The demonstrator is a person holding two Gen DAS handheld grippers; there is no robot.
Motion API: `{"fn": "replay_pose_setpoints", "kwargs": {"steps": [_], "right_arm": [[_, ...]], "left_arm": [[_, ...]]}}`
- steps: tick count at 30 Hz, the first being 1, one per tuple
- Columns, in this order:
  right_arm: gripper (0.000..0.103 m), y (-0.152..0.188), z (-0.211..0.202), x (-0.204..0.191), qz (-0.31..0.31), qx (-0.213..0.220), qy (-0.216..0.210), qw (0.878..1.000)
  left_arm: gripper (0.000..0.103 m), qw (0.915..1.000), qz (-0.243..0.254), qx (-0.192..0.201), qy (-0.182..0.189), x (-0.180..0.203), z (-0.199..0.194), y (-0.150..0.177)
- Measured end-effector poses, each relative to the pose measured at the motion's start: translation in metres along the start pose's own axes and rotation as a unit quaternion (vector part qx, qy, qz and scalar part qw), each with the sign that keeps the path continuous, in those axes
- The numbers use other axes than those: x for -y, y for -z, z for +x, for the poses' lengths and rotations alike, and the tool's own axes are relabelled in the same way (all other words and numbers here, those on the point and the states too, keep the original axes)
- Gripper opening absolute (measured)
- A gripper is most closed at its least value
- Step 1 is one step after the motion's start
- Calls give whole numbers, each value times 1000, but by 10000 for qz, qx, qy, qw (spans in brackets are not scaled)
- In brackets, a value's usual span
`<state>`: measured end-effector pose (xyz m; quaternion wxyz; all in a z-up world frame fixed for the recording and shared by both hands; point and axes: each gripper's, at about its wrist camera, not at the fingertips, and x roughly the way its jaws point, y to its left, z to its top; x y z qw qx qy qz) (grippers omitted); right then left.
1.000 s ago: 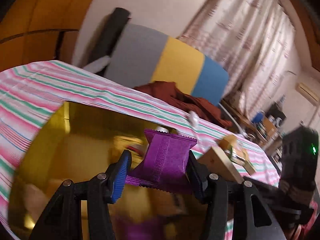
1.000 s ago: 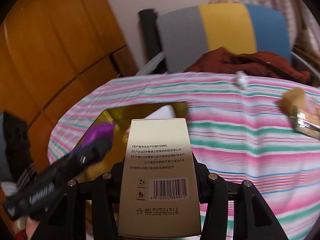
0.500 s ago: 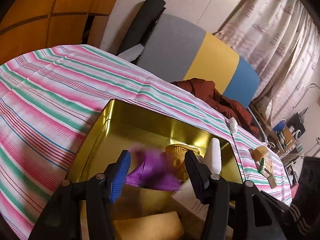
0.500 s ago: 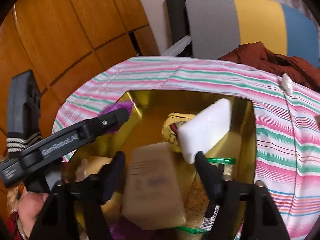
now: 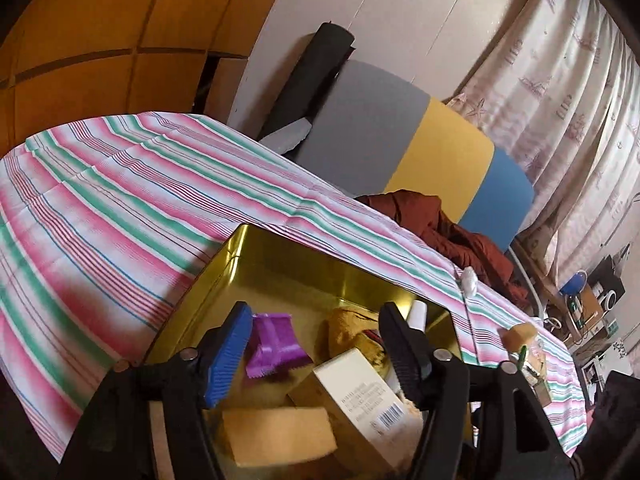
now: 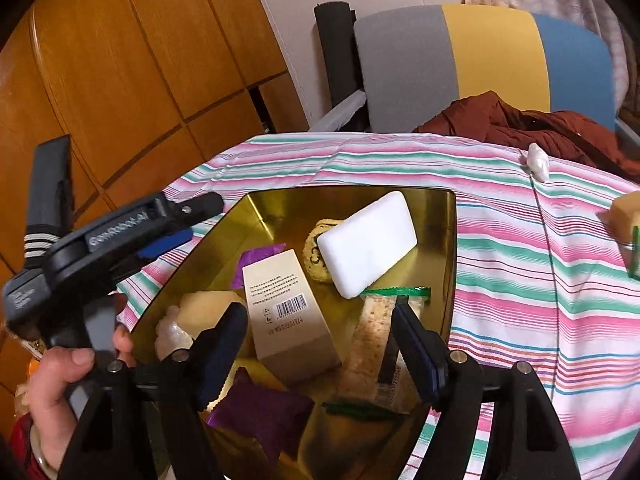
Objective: Organize objects
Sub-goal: 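Move both open tools back toward the remaining items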
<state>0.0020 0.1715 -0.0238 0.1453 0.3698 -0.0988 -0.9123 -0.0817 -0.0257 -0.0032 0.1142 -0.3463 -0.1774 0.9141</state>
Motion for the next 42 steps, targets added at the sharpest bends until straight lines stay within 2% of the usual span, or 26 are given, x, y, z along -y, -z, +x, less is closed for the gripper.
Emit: {"fn": "replay_pose_setpoints", "kwargs": {"steps": [5,10,18,24,33,37,39,42], "right_arm": [[80,6,-13,12,68,87,104,9999],[82,11,-29,38,288,173,310,9990],[86,21,-59,93,759,368,707,9939],[87,33,-83,141,1121,460,1021,9874],[88,58,-108,213,1357,431,1769,9739],[88,61,-119,255,1514,439,2210,9625],[88,57,-129,279,1517,516,2575,9529],[88,49,-145,315,1595,593,2915,9413]], "left_arm": [[69,9997,141,-111,166,18,-7,16],[69,9973,488,-417,357,50,-1,39],[69,9865,1218,-804,748,112,2,75],[69,9735,1823,-933,1015,155,0,99],[69,9520,2287,-1501,1376,201,9,143],[69,9387,2536,-1752,1542,220,12,161],[69,9333,2613,-1886,1583,227,14,169],[69,9294,2631,-2011,1629,233,15,176]]}}
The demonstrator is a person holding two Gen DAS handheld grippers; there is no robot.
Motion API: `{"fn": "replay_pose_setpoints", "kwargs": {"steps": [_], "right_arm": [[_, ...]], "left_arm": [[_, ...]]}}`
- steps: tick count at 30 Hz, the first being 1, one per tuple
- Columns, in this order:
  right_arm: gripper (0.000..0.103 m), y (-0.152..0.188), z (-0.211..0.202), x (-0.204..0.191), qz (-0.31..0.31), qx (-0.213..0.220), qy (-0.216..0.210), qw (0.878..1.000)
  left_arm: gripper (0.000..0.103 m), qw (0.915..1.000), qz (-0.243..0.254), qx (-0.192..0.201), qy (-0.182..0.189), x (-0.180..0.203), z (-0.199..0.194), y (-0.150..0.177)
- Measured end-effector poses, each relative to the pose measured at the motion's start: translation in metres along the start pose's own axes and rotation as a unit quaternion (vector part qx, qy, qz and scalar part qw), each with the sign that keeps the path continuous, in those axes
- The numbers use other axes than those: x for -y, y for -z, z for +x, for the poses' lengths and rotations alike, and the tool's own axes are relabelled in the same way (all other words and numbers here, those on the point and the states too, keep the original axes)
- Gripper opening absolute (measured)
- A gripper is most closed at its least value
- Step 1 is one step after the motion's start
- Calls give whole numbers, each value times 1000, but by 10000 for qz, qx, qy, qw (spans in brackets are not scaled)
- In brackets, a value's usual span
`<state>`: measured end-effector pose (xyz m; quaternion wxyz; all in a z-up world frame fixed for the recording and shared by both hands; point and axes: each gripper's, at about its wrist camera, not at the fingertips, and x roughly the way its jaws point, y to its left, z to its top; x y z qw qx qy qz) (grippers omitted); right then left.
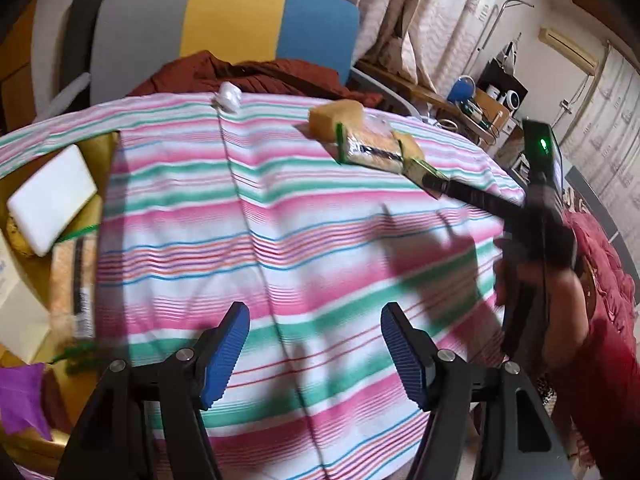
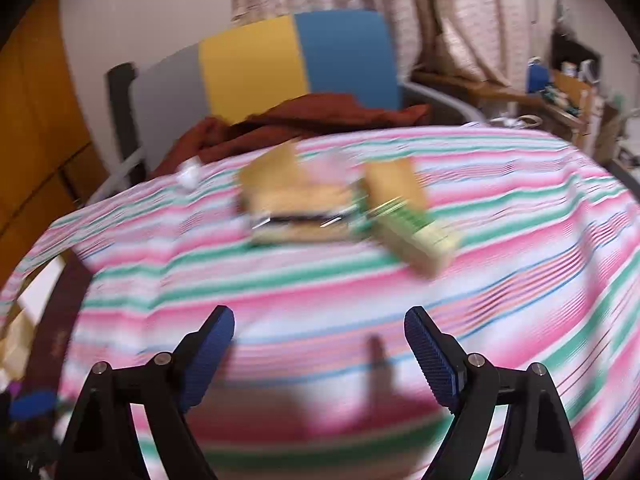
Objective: Organize objects
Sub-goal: 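Move both open tools back toward the remaining items, then grasp the green-and-white box with the right tool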
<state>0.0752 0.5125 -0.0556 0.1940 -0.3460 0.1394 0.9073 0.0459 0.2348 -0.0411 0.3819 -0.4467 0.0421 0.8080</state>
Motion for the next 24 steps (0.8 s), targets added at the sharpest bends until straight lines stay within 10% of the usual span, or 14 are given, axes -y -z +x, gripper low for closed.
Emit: {"fn": "replay_pose_setpoints", "kwargs": {"steps": [12,24], "right_arm": [[85,-38,48,49,-109,-258,228,9993],[42,-29,69,40,-346,-434,74,9984]], "left_arm": [[69,9994,167,-301,28,19,15,5],[69,9980,513,-333,-124,27,37,-23]]}}
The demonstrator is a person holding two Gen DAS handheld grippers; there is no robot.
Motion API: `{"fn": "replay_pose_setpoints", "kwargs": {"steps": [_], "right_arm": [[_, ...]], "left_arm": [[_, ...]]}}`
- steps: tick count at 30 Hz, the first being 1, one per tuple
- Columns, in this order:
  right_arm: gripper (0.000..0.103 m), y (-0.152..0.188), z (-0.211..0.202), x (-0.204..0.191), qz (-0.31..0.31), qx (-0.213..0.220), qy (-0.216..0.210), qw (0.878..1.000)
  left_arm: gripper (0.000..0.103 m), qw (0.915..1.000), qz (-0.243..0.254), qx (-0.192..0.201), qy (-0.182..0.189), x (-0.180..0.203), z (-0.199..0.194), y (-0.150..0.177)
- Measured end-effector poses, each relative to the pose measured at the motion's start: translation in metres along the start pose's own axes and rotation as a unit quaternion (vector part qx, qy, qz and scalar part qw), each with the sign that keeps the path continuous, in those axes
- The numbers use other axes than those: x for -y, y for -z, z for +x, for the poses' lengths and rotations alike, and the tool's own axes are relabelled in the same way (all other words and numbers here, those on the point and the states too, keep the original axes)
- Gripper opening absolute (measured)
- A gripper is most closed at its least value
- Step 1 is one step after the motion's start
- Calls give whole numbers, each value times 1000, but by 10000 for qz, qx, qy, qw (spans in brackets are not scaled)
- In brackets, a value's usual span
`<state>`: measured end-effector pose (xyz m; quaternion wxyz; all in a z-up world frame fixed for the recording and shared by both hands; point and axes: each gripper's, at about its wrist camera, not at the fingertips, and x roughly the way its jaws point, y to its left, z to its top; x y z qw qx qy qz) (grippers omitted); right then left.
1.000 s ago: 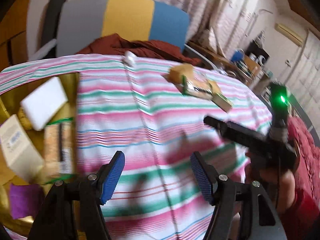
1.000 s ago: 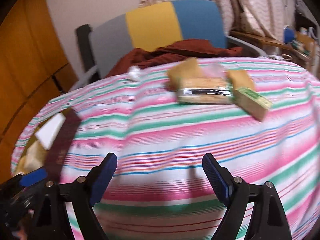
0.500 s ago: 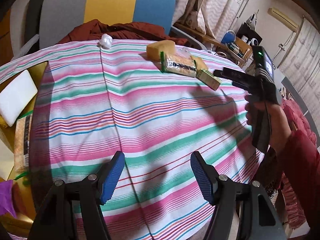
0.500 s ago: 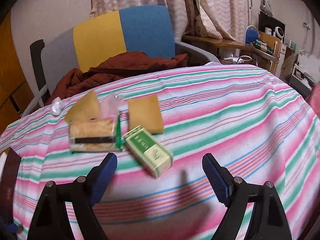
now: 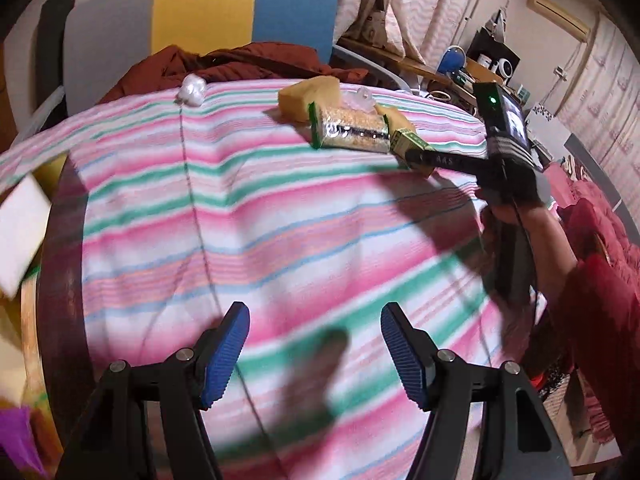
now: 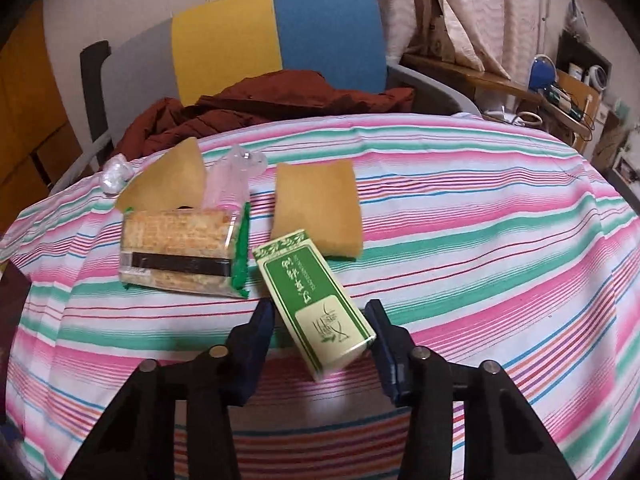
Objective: Organize objects
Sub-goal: 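Grasp the green-and-white box with the right tool, then grasp the cracker packet with the left tool while the right tool holds the green box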
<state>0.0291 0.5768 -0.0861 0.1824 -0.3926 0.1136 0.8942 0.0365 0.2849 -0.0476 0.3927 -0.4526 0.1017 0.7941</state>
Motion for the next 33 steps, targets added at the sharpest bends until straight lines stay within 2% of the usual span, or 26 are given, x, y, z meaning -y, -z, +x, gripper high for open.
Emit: {"fn": "replay_pose_setpoints", "kwargs": {"steps": [4,10,14,17,20,23,28,30,33], "right_arm": [[32,11,-7,2,256,51,182,9995],[31,19,-14,19,766,206,226,9966],[31,21,-15,20,847,262,322,9955],[32,21,-15,21,876,278,331,9952],[32,21,-14,23,913,306,318,9948],[32,22,-14,25,947,333,281,9946],[32,22,-13,28,994,355,223,9942],[32,23,-13,29,1018,369,197,9939],[32,23,-13,30,1045,383,164,9936]], "left_arm": [[69,9997,191,92,-106,3,13,-26],[69,9964,756,294,-254,26,39,-78],[69,9883,1415,476,-312,51,61,-113],[69,9804,1842,339,-607,67,84,-136],[69,9762,2075,347,-525,76,98,-154],[69,9746,2185,210,-451,78,118,-170],[70,9709,2310,-192,-600,75,152,-181],[71,9761,2136,-255,-301,68,153,-181],[70,9819,1751,-702,144,58,158,-171]]}}
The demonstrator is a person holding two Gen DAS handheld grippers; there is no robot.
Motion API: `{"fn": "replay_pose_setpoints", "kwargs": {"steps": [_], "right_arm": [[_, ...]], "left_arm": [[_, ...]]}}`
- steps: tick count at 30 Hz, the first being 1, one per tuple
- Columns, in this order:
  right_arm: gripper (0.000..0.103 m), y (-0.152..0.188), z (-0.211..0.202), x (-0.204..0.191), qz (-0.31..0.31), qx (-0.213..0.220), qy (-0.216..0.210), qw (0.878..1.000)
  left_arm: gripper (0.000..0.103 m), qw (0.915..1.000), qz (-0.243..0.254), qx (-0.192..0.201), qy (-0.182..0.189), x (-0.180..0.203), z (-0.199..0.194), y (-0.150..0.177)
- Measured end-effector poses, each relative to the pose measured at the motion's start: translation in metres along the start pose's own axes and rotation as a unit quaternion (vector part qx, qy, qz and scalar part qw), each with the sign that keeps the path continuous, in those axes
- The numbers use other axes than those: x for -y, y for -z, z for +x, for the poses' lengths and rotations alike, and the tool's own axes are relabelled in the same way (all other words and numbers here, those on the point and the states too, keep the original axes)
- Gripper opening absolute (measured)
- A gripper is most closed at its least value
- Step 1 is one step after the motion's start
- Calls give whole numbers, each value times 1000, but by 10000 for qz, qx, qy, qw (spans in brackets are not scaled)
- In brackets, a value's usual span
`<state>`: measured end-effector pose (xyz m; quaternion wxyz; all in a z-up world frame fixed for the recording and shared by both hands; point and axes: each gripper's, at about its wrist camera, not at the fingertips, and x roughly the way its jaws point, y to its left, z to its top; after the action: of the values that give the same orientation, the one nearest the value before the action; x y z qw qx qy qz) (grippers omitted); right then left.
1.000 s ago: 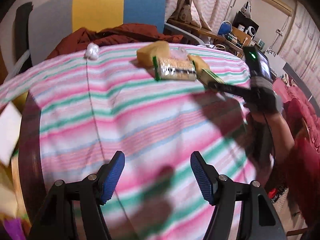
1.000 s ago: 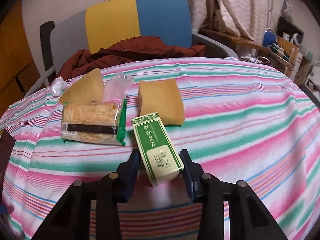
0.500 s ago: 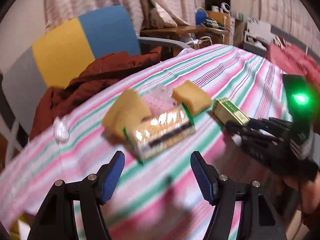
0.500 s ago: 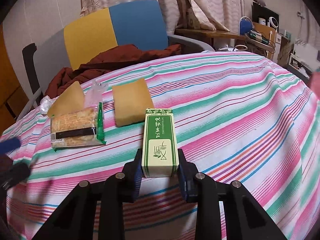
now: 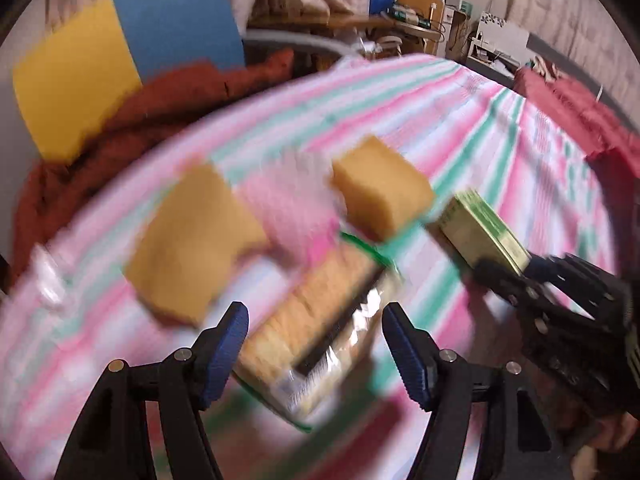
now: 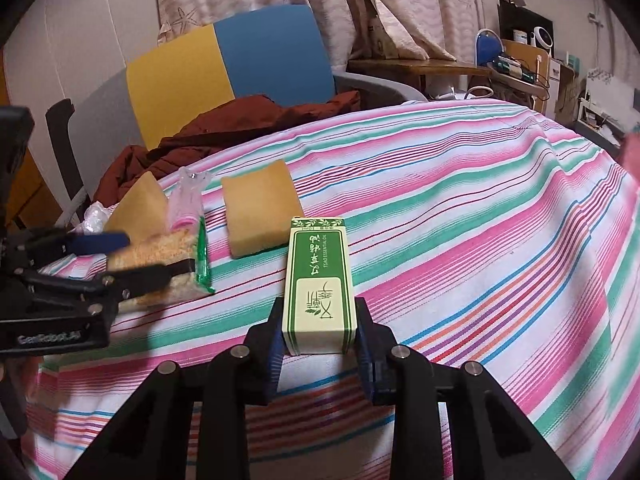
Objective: Organize objects
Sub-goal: 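Grasp the cracker packet with the left tool while the right tool holds the green box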
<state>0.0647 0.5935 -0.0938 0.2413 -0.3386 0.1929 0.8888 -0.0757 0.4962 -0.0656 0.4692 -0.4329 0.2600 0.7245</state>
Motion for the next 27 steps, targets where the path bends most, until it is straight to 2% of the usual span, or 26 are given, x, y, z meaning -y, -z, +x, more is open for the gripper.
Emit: {"fn": "replay_pose_setpoints", "kwargs": {"steps": [2,7,11,15,19,22,27], "right_arm": [[32,0,0,1,17,7,-16,10000],[32,0,1,0,21,10,-8,10000],[32,0,1,-2,1,14,23,10000],[32,0,0,0,43,20,-2,10000],[32,0,0,-2,22,22,27,10000],[32,0,0,-1,22,23,26,10000],[32,1,0,-1,-19,11,66,10000]], "left_arm": [[71,9999,56,-96,97,5,1,15],[71,9987,451,214,26,29,-18,43],[71,9969,316,628,-356,31,-26,39],[71,9973,-81,592,-421,25,-15,29],[71,9962,-161,608,-610,23,-3,29],[71,9954,-176,722,-606,21,0,31],[72,9957,-204,699,-566,18,3,31]]}}
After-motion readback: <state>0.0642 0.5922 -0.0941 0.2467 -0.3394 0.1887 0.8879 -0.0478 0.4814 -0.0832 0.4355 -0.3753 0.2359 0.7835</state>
